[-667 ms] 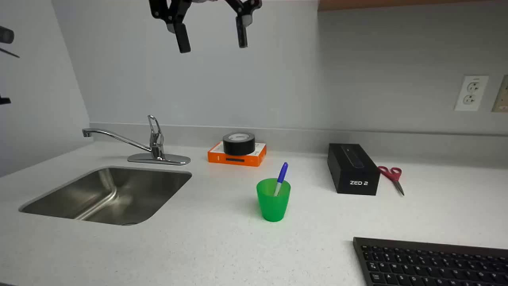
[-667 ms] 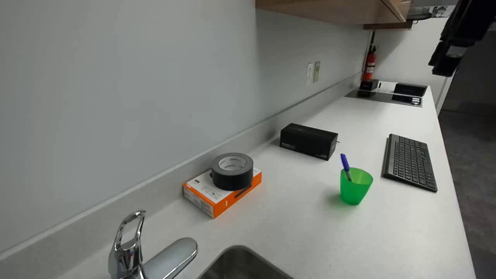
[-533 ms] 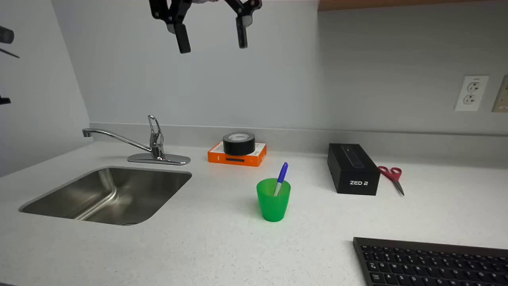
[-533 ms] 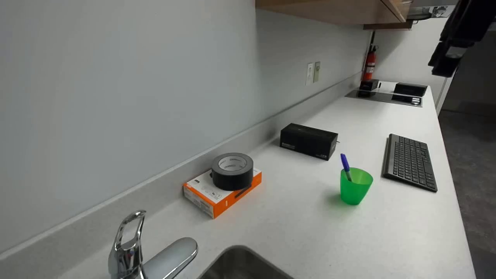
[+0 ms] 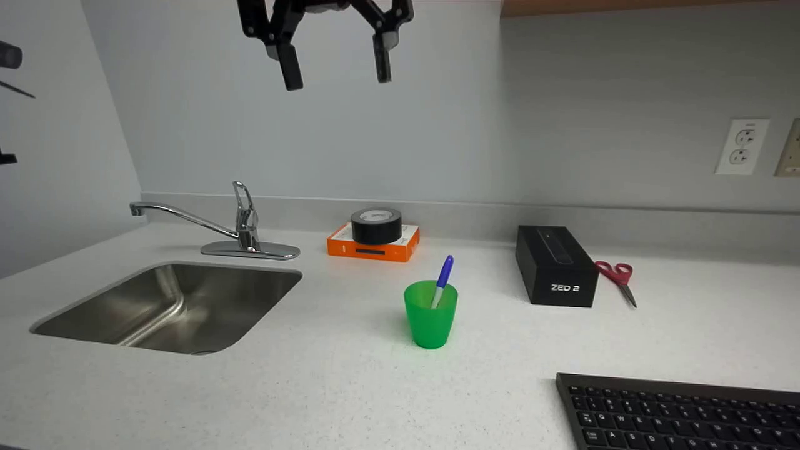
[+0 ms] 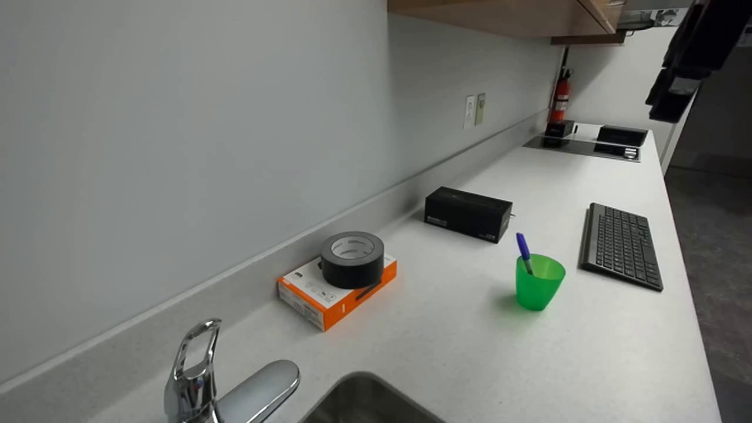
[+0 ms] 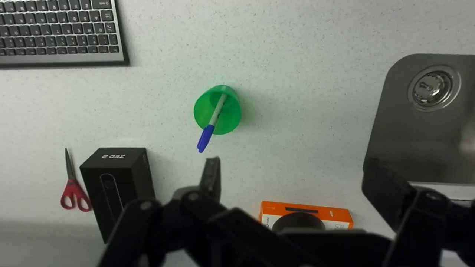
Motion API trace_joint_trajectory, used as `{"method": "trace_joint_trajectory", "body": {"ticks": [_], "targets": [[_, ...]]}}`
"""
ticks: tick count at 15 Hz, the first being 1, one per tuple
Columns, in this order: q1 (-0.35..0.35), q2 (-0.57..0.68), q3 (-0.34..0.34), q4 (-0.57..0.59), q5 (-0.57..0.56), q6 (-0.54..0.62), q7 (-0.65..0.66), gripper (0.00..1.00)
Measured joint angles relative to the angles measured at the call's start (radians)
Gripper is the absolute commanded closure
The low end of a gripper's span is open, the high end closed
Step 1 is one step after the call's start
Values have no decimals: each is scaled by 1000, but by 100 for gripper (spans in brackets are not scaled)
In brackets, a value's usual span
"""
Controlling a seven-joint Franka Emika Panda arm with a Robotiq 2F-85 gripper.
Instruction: Take the pen out of the green cup and put it on the sink countertop
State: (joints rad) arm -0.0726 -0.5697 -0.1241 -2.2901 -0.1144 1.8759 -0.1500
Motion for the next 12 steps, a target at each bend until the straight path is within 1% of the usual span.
{"method": "trace_joint_trajectory", "body": {"ticks": [3, 7, 10, 12], "targets": [[-9, 65, -3, -27, -23, 42, 14, 0], [-46, 212, -15, -72, -61, 174, 42, 0], [-73, 322, -34, -80, -69, 262, 54, 0], [-80, 366, -44, -73, -69, 272, 54, 0]]}}
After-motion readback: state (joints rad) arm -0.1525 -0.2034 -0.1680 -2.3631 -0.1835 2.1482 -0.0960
